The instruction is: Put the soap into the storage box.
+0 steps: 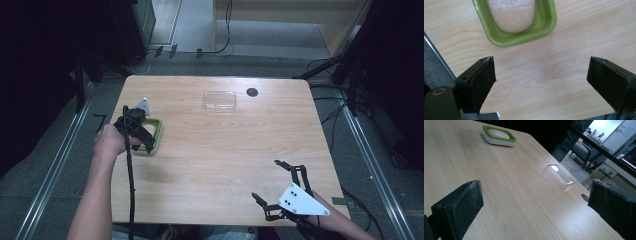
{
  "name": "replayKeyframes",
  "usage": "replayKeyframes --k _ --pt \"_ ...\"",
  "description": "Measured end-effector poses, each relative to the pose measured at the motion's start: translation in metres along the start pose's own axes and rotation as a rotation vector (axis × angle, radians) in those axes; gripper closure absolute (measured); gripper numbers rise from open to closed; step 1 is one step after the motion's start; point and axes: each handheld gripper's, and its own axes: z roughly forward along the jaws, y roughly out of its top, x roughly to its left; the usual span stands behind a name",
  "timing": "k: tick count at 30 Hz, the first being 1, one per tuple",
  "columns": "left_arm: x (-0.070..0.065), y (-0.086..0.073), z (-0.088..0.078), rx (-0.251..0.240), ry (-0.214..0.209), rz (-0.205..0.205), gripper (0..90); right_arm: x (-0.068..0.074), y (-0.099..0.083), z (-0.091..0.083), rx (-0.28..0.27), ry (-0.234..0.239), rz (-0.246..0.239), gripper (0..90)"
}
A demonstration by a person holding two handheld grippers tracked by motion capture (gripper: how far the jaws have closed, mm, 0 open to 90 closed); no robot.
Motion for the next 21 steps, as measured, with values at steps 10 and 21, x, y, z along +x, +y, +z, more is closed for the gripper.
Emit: replayKeyframes --k 10,21 --pt "-0.023 -0.029 -0.005 -0.041 0.002 0.066 8.5 0.001 0.0 0.001 0.002 0.0 -0.002 0.0" --pt "-0.041 -0.06 0.001 -0.068 0.004 0.115 8.0 0.001 0.0 0.001 0.003 0.0 -0.004 0.0"
